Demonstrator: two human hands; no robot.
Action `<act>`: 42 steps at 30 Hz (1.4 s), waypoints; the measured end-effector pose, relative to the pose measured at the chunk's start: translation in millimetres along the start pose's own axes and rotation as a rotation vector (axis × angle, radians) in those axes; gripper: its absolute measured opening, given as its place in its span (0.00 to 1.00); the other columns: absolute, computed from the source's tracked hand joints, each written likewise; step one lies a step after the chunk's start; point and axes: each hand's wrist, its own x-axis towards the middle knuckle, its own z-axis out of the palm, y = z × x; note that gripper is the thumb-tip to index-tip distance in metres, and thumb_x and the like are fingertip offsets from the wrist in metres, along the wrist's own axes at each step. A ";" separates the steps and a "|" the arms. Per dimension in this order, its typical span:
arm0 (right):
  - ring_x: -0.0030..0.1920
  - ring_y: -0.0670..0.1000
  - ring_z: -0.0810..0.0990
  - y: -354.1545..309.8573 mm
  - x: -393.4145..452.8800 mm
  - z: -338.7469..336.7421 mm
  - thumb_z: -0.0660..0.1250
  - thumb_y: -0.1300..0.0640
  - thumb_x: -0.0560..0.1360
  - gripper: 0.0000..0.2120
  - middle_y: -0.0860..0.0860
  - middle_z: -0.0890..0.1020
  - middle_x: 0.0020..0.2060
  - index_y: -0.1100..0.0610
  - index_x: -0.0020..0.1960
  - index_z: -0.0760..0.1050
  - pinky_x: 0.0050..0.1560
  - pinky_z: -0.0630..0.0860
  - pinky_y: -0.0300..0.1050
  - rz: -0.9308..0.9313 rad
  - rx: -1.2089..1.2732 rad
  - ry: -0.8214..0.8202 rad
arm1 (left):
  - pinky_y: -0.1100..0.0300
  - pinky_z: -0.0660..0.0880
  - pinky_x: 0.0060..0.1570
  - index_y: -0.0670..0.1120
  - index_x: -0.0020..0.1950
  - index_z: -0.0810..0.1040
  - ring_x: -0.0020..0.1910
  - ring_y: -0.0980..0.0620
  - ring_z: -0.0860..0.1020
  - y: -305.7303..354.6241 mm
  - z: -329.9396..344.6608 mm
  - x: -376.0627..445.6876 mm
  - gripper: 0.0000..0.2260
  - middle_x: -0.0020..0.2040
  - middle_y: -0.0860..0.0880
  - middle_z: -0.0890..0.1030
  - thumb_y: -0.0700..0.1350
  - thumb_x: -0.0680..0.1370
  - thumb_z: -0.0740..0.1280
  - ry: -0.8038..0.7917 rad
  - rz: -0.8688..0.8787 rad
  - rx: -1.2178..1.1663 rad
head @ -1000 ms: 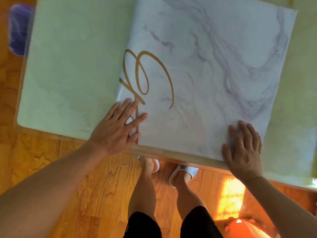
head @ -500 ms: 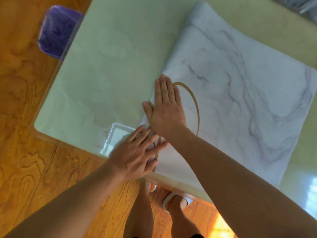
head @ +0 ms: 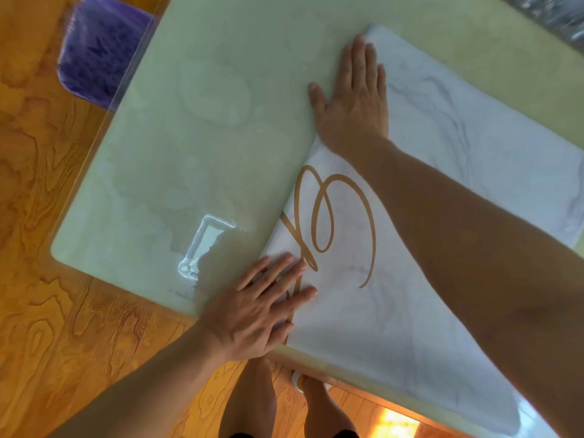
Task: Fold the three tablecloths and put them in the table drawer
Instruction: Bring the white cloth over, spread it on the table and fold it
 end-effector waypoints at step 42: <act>0.80 0.62 0.54 -16.8 -0.4 -1.2 0.43 0.39 0.81 0.34 0.59 0.60 0.79 0.57 0.80 0.58 0.79 0.47 0.59 0.026 -0.065 0.171 | 0.40 0.49 0.79 0.54 0.83 0.54 0.82 0.39 0.48 -3.2 5.6 -1.5 0.31 0.83 0.41 0.49 0.60 0.82 0.55 -0.001 -0.007 0.024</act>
